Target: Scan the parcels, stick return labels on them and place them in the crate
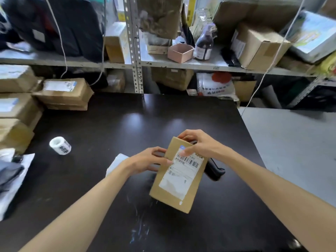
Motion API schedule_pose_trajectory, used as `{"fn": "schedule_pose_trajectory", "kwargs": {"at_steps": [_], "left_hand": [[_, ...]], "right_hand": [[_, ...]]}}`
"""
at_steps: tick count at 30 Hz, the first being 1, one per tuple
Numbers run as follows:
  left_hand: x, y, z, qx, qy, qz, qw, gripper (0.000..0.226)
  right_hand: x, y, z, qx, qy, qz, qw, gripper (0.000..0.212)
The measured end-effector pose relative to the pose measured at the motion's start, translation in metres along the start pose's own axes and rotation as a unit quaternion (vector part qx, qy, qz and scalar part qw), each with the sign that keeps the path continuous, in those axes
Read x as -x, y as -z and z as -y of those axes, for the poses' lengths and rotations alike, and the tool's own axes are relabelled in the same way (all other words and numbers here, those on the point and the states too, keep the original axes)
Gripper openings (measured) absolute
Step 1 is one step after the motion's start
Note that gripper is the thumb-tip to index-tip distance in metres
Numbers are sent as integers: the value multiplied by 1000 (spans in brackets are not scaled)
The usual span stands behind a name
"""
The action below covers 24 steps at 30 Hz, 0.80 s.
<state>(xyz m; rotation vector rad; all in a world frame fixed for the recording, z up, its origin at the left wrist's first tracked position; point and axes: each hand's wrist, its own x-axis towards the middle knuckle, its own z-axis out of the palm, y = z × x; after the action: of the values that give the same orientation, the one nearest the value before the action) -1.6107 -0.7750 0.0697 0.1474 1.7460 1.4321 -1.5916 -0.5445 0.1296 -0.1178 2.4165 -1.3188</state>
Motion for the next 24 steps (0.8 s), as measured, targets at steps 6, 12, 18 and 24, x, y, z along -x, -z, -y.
{"fn": "schedule_pose_trajectory", "kwargs": {"at_steps": [6,12,18,24], "left_hand": [[4,0,17,27,23,-43,998,82],[6,-3,31,92,30,-106,990,78],[12,-21,53,133,48,-132,981,72],[14,-44,71,164,30,-203,965,73]], "right_hand": [[-11,1,-5,108,-13,31,994,50],[-5,7,-42,120,-63,-274,952,35],[0,-20,-107,208,-218,-308,902,78],[-10,-38,-143,171,-208,-253,929,63]]}}
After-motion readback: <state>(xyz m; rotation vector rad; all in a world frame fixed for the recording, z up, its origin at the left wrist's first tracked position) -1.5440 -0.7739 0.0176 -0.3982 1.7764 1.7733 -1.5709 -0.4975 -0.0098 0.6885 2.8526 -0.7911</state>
